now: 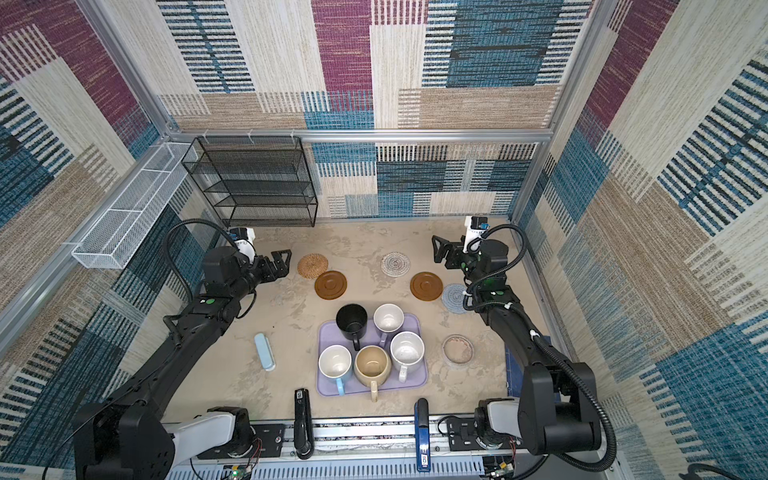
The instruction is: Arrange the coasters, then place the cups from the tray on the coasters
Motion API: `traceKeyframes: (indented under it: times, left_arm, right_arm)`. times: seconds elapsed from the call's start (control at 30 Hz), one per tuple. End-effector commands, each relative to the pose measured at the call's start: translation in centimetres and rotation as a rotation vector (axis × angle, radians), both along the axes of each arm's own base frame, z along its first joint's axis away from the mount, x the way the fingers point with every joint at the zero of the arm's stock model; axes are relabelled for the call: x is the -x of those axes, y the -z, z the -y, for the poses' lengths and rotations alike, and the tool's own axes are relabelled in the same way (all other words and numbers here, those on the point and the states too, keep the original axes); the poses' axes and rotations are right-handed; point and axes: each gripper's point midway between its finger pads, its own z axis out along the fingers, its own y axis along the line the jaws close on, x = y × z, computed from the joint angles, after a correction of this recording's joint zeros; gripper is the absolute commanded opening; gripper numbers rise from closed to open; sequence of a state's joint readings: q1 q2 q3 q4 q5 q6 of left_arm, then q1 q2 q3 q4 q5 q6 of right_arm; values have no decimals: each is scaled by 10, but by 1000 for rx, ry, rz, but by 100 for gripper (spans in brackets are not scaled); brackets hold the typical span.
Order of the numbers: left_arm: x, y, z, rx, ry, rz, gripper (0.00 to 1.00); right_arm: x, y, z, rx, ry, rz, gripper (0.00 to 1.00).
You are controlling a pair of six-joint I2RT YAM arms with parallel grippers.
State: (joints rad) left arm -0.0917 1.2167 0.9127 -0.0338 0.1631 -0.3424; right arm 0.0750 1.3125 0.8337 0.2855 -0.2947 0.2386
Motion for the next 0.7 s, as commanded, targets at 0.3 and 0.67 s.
traceKeyframes:
  times: [0.3, 0.67]
  left_arm:
    - [-24, 84, 23, -77, -56, -374, 84]
    - [-83, 149, 19, -130, -161, -537, 77]
  right_arm:
    - [-17, 20, -93, 69, -156, -127, 98]
    - [-27, 56, -177, 127, -321, -220, 92]
